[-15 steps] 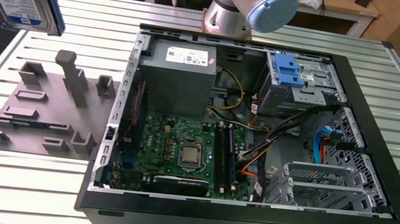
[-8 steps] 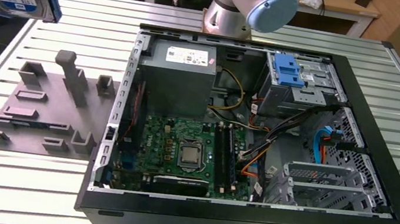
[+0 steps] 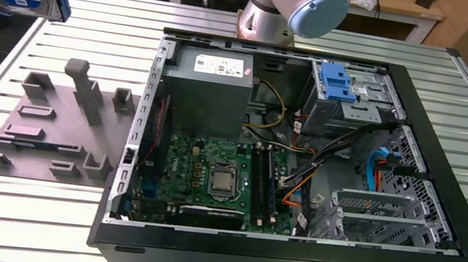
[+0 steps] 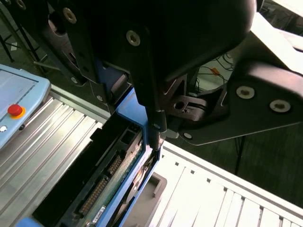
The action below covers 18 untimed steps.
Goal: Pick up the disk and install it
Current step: 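Pick up the disk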
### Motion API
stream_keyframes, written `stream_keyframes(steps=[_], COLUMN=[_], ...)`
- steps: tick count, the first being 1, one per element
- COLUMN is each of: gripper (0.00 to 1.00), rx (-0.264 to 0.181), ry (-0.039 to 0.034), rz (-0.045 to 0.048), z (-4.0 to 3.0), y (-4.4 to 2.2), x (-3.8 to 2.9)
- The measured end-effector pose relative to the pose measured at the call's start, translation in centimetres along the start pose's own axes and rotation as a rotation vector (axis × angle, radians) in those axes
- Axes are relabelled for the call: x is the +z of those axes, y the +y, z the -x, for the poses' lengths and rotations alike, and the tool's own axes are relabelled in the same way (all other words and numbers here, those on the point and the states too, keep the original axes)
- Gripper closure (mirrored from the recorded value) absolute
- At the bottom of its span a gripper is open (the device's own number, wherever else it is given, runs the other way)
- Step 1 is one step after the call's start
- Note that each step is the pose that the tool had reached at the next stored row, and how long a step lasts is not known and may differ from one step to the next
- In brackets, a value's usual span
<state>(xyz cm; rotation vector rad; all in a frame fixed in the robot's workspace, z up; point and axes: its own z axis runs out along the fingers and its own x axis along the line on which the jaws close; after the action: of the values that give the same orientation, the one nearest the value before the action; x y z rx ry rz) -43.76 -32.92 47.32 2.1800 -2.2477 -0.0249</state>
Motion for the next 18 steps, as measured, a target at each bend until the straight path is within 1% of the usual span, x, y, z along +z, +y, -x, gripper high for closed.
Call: stream_keyframes(steps=[14,18], gripper=[0.64,0.64], rx=[0.0,0.0], ry=[0.0,0.0], rz=[0.0,-0.0001], z=[-0.02,-0.06], y=[-0.09,-0.35], x=[0.01,0.0])
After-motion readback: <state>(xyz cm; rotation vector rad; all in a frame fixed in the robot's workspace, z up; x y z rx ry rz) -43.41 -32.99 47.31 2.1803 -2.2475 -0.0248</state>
